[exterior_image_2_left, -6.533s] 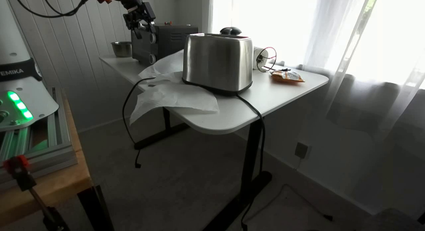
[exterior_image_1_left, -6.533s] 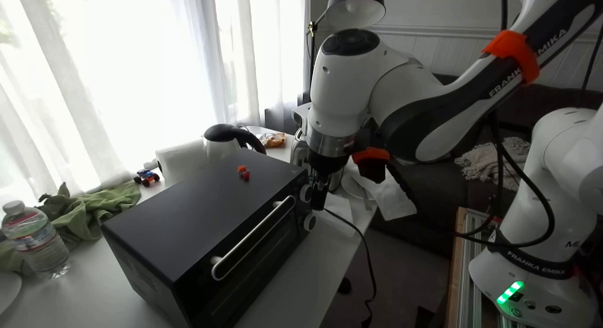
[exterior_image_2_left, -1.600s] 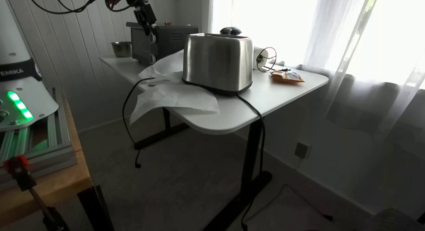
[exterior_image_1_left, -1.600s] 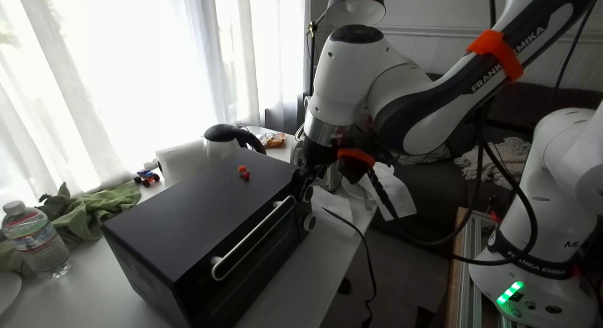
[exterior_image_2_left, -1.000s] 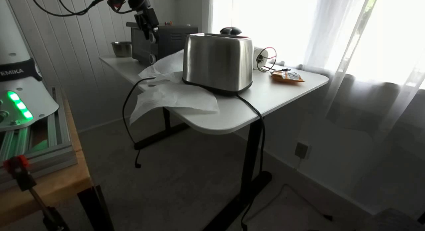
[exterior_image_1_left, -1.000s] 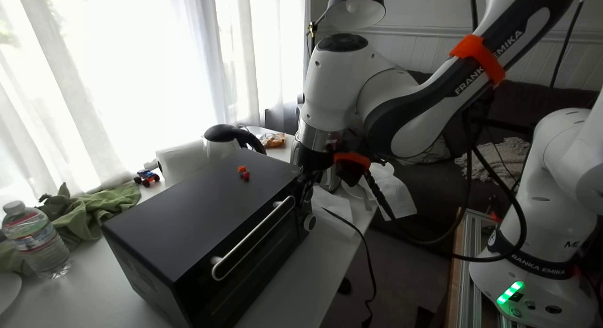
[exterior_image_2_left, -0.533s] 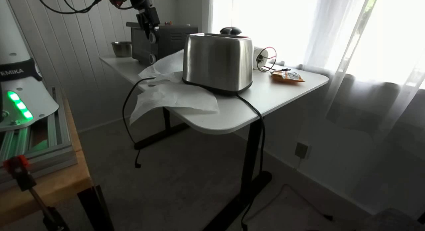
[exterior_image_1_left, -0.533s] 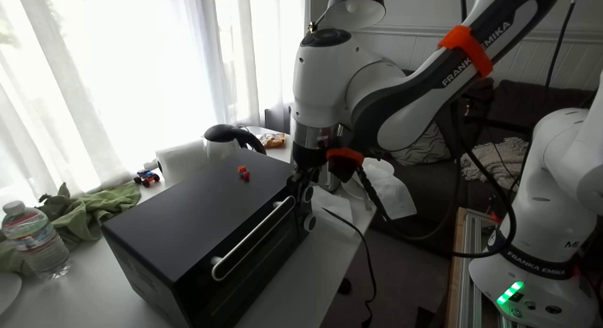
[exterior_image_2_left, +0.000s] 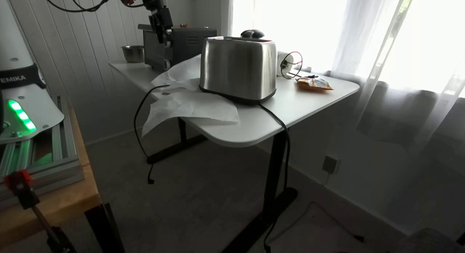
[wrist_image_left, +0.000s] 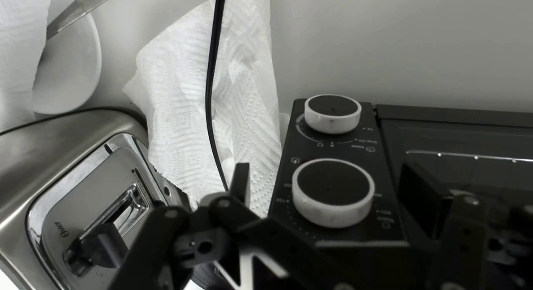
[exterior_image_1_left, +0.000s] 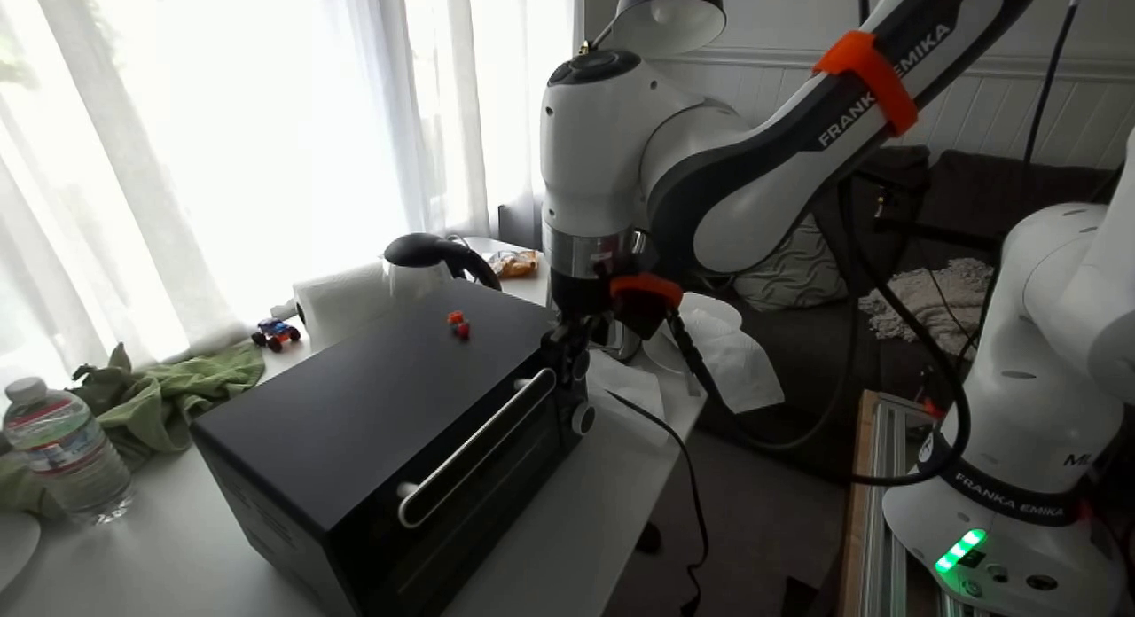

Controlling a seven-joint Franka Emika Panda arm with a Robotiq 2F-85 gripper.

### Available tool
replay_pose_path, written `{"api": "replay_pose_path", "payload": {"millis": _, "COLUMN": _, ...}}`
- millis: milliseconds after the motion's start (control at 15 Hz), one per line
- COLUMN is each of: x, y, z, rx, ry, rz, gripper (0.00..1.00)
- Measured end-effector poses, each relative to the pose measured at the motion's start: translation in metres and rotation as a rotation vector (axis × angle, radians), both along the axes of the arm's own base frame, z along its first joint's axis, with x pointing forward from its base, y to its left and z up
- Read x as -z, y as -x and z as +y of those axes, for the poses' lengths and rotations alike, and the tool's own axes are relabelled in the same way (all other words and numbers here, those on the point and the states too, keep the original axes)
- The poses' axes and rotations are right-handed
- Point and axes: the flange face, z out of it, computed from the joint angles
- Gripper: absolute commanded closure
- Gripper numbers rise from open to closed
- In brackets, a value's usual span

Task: Turn the top knob on the toaster oven to the right

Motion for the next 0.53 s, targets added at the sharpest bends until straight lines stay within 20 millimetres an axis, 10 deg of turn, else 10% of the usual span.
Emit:
{"api": "replay_pose_path", "payload": {"millis": 400, "x": 0.0026, "y": -0.0036, "z": 0.0026, "rx": 0.005, "ry": -0.010, "rz": 0.009, "gripper": 0.79}}
{"api": "replay_pose_path", "payload": {"millis": 533, "x": 0.0026, "y": -0.0041, "z": 0.0017, "rx": 0.007, "ry": -0.010, "rz": 0.009, "gripper": 0.79}}
